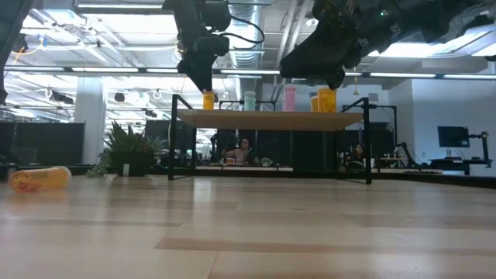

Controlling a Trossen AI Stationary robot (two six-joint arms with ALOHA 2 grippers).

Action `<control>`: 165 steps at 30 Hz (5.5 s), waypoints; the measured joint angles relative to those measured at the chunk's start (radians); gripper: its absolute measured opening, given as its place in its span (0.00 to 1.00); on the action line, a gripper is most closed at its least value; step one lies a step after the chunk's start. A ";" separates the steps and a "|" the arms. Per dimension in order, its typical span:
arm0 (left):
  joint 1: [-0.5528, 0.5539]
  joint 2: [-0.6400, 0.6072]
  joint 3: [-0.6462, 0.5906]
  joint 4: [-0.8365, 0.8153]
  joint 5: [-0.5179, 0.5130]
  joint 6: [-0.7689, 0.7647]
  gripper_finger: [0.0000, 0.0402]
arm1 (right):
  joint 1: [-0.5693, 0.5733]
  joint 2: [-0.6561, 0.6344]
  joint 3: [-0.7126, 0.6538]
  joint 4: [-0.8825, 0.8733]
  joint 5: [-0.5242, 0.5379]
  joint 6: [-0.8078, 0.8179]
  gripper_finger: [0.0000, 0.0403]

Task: Pick and place medicine bottles onto shelf by color
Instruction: Put the bottom small orange pill bottle on the shelf aligned with the other small orange pill bottle, then put the green pill bottle on the shelf aligned with the other green pill bottles

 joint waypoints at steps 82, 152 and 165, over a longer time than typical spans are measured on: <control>-0.778 -0.506 -1.103 1.735 0.130 0.065 0.62 | 0.435 0.006 0.343 -0.897 -0.035 0.674 0.33; -0.637 -0.489 -1.090 1.884 0.338 0.050 0.62 | 0.531 0.260 0.348 -1.004 -0.216 0.968 0.52; -0.637 -0.489 -1.090 1.884 0.338 0.042 0.62 | 0.531 0.260 0.348 -0.972 -0.286 0.973 0.35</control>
